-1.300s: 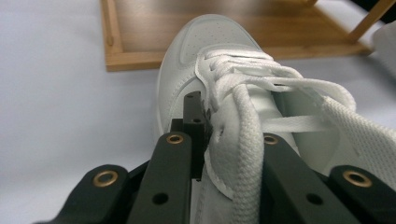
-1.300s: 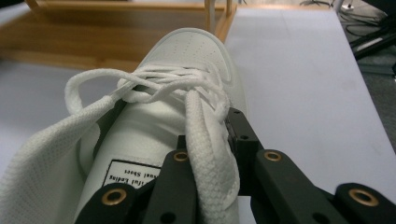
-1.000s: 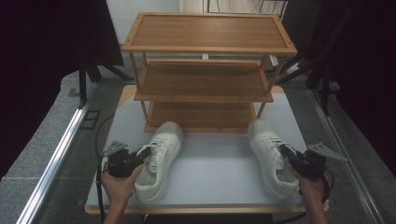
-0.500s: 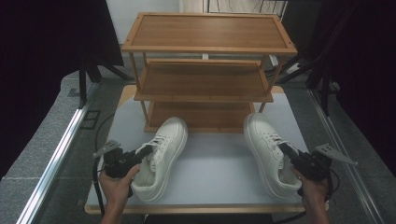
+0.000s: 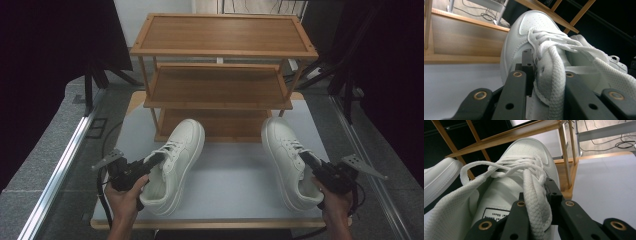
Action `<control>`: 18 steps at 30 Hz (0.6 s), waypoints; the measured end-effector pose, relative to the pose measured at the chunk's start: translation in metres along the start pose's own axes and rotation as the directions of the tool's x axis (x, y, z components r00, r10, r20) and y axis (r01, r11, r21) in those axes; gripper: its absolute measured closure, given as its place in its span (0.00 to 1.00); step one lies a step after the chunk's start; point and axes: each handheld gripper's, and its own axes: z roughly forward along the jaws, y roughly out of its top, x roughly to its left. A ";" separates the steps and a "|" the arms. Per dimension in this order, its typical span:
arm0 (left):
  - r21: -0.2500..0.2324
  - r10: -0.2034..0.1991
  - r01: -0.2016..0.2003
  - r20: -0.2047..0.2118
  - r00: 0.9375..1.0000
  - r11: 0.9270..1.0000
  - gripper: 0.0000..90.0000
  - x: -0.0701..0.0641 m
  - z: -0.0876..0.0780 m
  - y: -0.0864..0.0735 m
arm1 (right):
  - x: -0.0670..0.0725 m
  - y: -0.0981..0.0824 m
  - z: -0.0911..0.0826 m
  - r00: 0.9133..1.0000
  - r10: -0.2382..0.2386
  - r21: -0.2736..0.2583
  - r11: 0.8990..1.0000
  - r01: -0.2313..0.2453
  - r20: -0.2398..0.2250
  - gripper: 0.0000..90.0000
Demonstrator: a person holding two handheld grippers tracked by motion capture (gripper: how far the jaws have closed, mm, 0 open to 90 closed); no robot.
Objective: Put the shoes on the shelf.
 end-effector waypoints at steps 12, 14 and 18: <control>-0.018 0.012 -0.011 0.023 1.000 1.000 0.90 -0.008 0.006 0.013 | 0.011 0.007 0.000 1.000 0.006 -0.054 0.999 -0.007 -0.011 0.93; -0.022 0.012 -0.011 0.031 0.999 1.000 0.90 -0.009 0.008 0.017 | 0.013 0.010 0.000 1.000 0.008 -0.059 0.998 -0.009 -0.021 0.93; -0.034 0.021 -0.019 0.056 0.998 0.999 0.90 -0.015 0.014 0.027 | 0.018 0.018 -0.001 0.999 0.002 -0.069 0.998 -0.005 -0.044 0.93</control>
